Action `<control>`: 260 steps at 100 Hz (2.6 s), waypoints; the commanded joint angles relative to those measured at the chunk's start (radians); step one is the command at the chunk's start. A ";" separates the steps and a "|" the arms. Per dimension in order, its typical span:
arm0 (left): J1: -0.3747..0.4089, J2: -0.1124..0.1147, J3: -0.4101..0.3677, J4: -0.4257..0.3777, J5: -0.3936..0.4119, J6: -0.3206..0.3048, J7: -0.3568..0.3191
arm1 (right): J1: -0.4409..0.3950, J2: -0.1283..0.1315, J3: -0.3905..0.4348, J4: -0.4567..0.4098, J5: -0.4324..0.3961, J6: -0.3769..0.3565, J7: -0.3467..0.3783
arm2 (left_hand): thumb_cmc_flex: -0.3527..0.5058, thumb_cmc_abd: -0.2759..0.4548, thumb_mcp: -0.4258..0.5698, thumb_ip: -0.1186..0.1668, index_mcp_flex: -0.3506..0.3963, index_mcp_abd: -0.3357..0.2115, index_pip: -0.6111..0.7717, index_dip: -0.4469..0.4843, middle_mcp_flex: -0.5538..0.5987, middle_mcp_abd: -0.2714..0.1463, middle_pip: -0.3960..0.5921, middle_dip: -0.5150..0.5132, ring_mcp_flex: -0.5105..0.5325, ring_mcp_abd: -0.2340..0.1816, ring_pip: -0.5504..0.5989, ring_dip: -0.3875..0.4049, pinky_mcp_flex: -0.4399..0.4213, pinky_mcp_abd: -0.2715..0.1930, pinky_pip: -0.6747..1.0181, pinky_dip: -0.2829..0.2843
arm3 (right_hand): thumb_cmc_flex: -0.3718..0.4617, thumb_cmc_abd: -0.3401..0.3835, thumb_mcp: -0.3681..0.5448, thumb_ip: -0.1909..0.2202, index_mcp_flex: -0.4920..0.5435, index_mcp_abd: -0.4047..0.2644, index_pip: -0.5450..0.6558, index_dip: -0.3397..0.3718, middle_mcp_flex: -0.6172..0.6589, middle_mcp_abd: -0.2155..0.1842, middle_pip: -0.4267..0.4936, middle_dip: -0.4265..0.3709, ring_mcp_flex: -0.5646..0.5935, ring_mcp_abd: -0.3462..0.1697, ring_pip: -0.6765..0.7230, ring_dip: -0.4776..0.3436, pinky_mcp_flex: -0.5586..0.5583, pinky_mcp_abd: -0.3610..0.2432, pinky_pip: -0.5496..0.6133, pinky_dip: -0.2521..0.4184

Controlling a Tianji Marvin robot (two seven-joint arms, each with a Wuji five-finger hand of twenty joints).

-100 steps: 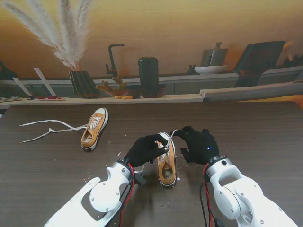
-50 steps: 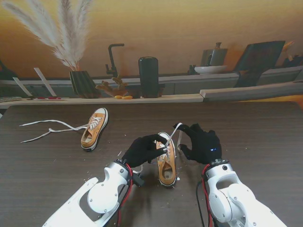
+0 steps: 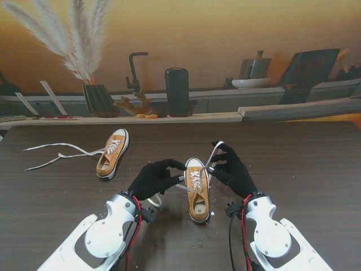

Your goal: Tie the shoelaces into a bow on the shoes

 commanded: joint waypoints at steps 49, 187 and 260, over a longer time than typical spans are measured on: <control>0.000 0.001 -0.030 -0.075 0.006 0.024 0.005 | 0.028 -0.077 -0.021 -0.002 0.355 -0.032 -0.085 | 0.003 0.014 -0.050 0.003 -0.014 -0.010 -0.011 0.005 -0.008 -0.026 0.022 0.022 -0.016 -0.025 0.006 0.038 -0.015 -0.040 0.000 0.022 | 0.112 -0.161 0.122 -0.079 0.559 -0.006 0.189 0.192 0.299 0.016 0.047 -0.005 0.169 -0.025 0.016 -0.033 0.063 -0.092 0.108 -0.196; -0.270 -0.057 0.092 -0.115 -0.080 0.099 0.100 | 0.288 -0.010 -0.148 0.242 0.178 -0.162 0.199 | 0.128 0.109 -0.251 -0.049 -0.042 -0.084 0.047 0.035 -0.086 -0.019 -0.032 0.061 -0.120 -0.012 -0.062 0.068 -0.144 -0.047 -0.104 0.069 | -0.002 -0.238 0.067 -0.047 0.696 0.026 0.040 0.231 0.509 -0.100 0.608 0.581 0.362 -0.111 0.958 0.237 0.434 -0.072 0.782 0.408; -0.396 -0.090 0.169 -0.025 0.018 0.121 0.197 | 0.325 0.003 -0.178 0.275 0.148 -0.207 0.243 | 0.142 0.127 -0.287 -0.055 -0.043 -0.119 0.088 0.046 -0.103 -0.019 -0.043 0.066 -0.150 -0.021 -0.080 0.072 -0.180 -0.056 -0.133 0.073 | 0.132 -0.197 0.033 -0.181 0.905 -0.183 0.440 0.078 0.614 -0.090 0.578 0.559 0.426 -0.084 0.924 0.219 0.472 -0.041 0.771 0.387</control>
